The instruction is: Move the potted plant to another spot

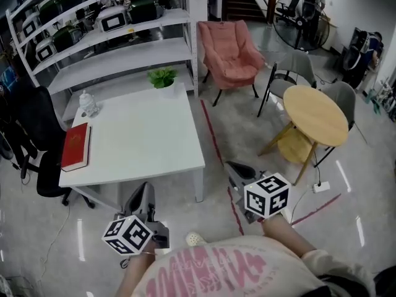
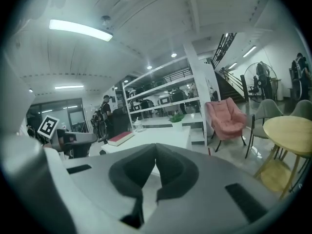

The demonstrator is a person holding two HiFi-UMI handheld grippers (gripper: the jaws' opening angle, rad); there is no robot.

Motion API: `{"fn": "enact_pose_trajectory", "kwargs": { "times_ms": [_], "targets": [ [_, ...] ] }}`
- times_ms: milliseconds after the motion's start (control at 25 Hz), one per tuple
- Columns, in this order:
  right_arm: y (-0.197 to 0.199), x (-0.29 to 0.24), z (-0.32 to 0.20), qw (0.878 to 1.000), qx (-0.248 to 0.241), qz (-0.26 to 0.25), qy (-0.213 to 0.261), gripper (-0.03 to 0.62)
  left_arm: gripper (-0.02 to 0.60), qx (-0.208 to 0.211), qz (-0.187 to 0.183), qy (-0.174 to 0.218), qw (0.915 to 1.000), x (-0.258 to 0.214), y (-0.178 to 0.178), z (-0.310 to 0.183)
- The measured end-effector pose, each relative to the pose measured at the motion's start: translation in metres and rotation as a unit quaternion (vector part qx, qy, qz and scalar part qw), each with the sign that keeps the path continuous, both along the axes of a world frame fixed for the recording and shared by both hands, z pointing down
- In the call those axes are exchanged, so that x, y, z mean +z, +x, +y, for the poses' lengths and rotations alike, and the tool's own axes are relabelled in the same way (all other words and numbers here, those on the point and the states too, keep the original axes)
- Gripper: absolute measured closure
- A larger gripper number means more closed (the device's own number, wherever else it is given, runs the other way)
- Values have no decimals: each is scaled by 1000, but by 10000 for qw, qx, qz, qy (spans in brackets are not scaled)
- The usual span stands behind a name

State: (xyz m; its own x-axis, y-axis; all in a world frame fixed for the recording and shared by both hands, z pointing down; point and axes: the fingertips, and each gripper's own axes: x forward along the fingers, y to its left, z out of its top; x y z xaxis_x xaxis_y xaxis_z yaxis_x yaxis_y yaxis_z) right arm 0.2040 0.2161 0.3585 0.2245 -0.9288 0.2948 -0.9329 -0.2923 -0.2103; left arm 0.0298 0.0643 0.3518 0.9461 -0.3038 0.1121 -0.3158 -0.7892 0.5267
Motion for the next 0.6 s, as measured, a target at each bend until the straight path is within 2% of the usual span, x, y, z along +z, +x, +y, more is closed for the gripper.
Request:
{"fn": "enact_pose_trajectory", "kwargs": {
  "times_ms": [320,600],
  "targets": [
    [43,-21,-73,9999,9,15,170,588,578,-166,-28,78,9998,-18,35,-82],
    [65,-20,-117,9997,-37,74,222,588,578,-91,311,138,9994,-30,58,-121]
  ]
}}
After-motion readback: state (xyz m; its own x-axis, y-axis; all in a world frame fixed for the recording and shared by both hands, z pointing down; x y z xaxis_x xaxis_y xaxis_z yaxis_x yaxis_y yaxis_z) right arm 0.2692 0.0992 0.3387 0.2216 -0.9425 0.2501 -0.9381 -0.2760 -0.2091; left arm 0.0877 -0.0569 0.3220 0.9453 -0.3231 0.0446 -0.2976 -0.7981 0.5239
